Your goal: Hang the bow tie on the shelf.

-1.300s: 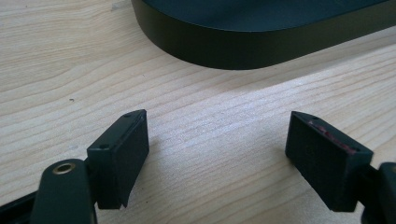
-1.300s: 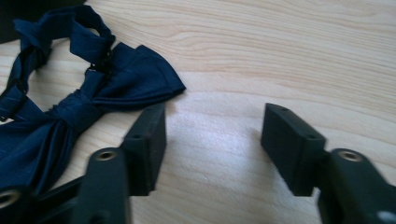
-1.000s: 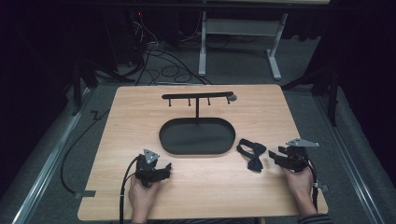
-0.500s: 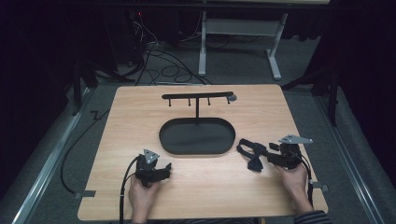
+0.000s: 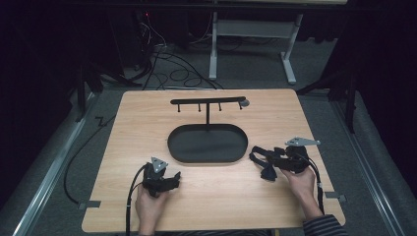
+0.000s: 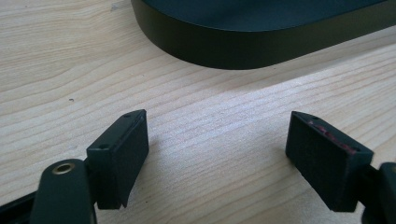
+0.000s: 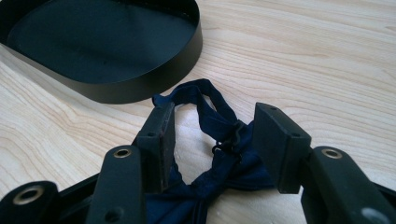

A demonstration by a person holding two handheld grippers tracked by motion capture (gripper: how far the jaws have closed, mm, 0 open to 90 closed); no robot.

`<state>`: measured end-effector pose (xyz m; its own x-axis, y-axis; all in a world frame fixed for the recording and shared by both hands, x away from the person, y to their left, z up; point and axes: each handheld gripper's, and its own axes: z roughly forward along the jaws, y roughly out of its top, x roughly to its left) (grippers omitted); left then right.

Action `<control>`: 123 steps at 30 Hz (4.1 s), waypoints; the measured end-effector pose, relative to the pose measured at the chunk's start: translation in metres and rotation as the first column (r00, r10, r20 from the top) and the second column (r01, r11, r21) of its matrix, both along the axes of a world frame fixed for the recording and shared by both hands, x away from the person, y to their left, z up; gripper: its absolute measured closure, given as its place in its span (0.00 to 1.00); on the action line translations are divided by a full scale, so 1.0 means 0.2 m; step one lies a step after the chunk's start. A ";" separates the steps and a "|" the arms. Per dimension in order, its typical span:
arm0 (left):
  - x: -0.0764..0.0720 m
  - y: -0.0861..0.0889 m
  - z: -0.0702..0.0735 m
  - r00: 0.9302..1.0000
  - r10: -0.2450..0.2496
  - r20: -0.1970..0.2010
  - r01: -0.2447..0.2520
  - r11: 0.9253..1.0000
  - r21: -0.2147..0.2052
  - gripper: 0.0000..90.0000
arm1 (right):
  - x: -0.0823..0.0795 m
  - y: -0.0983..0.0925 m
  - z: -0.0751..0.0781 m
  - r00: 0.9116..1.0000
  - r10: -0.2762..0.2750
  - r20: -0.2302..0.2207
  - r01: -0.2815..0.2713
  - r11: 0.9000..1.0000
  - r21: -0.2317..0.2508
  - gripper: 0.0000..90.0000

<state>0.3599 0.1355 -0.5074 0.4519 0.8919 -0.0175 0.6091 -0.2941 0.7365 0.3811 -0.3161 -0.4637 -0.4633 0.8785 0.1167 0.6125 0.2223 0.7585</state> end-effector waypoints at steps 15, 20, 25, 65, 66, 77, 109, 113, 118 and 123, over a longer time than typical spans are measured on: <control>0.00 0.00 0.00 1.000 -0.002 0.000 0.002 1.000 0.001 0.24 | 0.11 0.10 0.00 0.999 0.027 -0.023 -0.028 0.999 -0.034 0.57; 0.00 0.00 0.00 1.000 -0.002 0.000 0.002 1.000 0.001 0.24 | 0.15 0.12 -0.02 0.999 0.023 -0.039 -0.025 0.999 -0.047 0.57; 0.00 0.00 0.00 1.000 -0.002 0.000 0.002 1.000 0.001 0.24 | 0.18 0.12 -0.05 0.999 0.015 -0.052 -0.018 0.999 -0.048 0.57; 0.00 0.00 0.00 1.000 -0.003 -0.001 0.003 1.000 -0.002 0.24 | 0.18 0.15 -0.08 0.993 0.091 -0.078 -0.097 0.991 -0.087 1.00; 0.00 0.00 0.00 1.000 -0.003 -0.001 0.003 1.000 -0.002 0.24 | 0.18 0.15 -0.07 0.993 0.088 -0.075 -0.094 0.992 -0.081 1.00; 0.00 0.00 0.00 1.000 -0.003 -0.001 0.003 1.000 -0.002 0.24 | 0.10 0.11 0.06 0.995 0.103 -0.016 -0.104 0.994 -0.032 1.00; 0.00 0.00 0.00 1.000 -0.003 -0.001 0.003 1.000 -0.002 0.24 | 0.01 0.14 0.28 0.979 0.162 0.121 -0.164 0.986 0.013 1.00; 0.00 0.00 0.00 1.000 -0.004 -0.001 0.004 1.000 -0.002 0.24 | 0.02 0.16 0.31 0.977 0.172 0.128 -0.174 0.985 0.007 1.00; 0.00 0.00 0.00 1.000 -0.003 -0.001 0.003 1.000 -0.002 0.24 | 0.02 0.17 0.35 0.971 0.175 0.166 -0.179 0.984 0.011 1.00; 0.00 0.00 0.00 1.000 -0.004 -0.001 0.004 1.000 -0.001 0.24 | 0.03 0.18 0.38 0.966 0.186 0.182 -0.191 0.982 0.012 1.00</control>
<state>0.3599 0.1355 -0.5074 0.4551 0.8902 -0.0194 0.6091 -0.2953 0.7361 0.3866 -0.2794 -0.3886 -0.6357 0.7708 0.0406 0.4151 0.2971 0.8599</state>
